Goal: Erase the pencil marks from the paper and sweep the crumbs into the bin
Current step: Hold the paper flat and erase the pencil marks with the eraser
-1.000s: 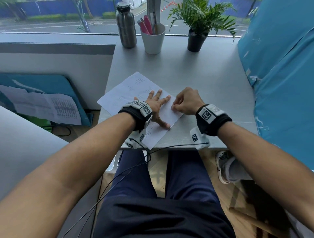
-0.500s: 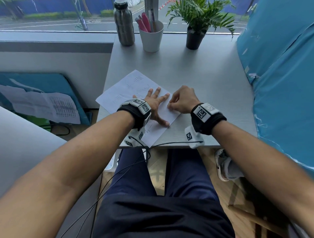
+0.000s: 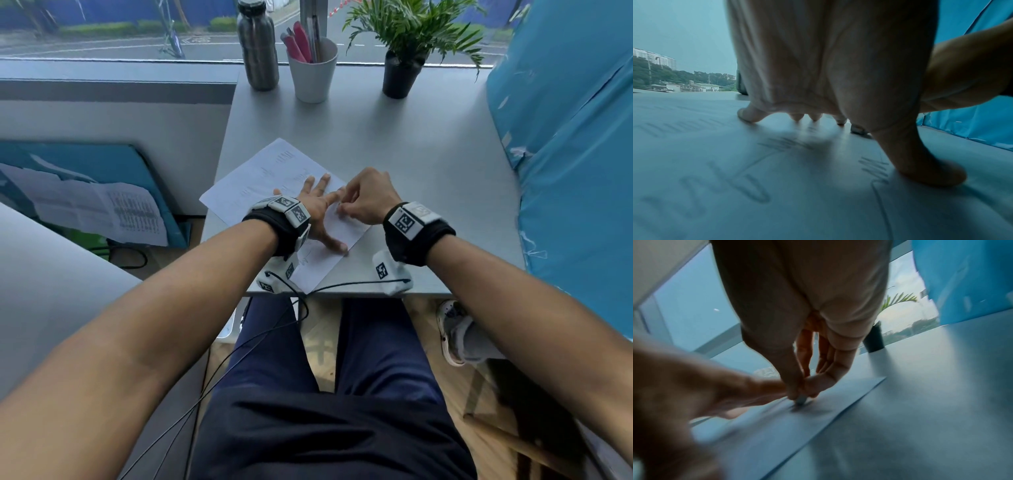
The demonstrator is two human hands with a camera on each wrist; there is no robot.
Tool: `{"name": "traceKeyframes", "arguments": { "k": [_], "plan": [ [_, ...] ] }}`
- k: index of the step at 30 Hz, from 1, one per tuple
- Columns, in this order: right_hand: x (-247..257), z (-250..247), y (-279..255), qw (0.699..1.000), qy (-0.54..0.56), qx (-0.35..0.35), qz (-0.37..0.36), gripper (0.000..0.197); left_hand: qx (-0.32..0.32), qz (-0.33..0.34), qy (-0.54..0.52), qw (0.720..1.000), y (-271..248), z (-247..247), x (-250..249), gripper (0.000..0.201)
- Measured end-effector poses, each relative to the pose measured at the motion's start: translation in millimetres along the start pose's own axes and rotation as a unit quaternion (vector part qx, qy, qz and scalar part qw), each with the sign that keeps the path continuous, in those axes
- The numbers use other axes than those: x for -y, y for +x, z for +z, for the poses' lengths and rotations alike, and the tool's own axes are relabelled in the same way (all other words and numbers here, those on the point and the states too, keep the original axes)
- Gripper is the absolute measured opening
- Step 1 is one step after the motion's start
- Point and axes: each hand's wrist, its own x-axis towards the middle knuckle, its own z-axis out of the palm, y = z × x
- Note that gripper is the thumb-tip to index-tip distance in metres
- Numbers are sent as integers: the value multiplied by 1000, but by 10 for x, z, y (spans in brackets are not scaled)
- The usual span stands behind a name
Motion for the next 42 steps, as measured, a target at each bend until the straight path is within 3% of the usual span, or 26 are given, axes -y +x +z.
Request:
{"name": "traceKeyframes", "arguments": {
  "k": [3, 6, 10, 14, 17, 22, 26, 31, 35, 39, 42],
  "plan": [
    [74, 59, -86, 998, -15, 52, -38, 7, 0, 2, 2, 1000, -4, 10, 6, 135],
    [-22, -46, 0, 1000, 6, 10, 5, 10, -4, 12, 0, 1000, 4, 12, -1, 135],
    [65, -9, -49, 996, -33, 73, -40, 8, -3, 5, 1, 1000, -7, 20, 21, 134],
    [-21, -111, 4, 999, -19, 25, -8, 8, -1, 7, 2, 1000, 8, 20, 22, 135],
    [22, -49, -66, 996, -39, 65, -35, 6, 0, 8, 1, 1000, 4, 31, 36, 135],
    [-144, -178, 90, 998, -15, 17, 51, 12, 1, 26, 10, 1000, 0, -32, 41, 128],
    [-142, -175, 86, 999, -13, 3, 47, 13, -1, 72, 42, 997, -58, -31, 170, 129],
    [-107, -86, 40, 996, 6, -51, 70, 9, 0, 61, 59, 996, -111, 28, 227, 136],
    [-22, 62, -145, 999, 15, 37, 9, 7, 21, 47, 66, 996, -104, 0, 199, 144],
    [-57, -28, -69, 999, 15, -25, 39, 5, 19, 41, 63, 997, -112, -1, 159, 143],
    [75, 114, -182, 999, -15, 36, -24, 2, 20, 43, 59, 997, -110, 2, 169, 144]
  ]
}}
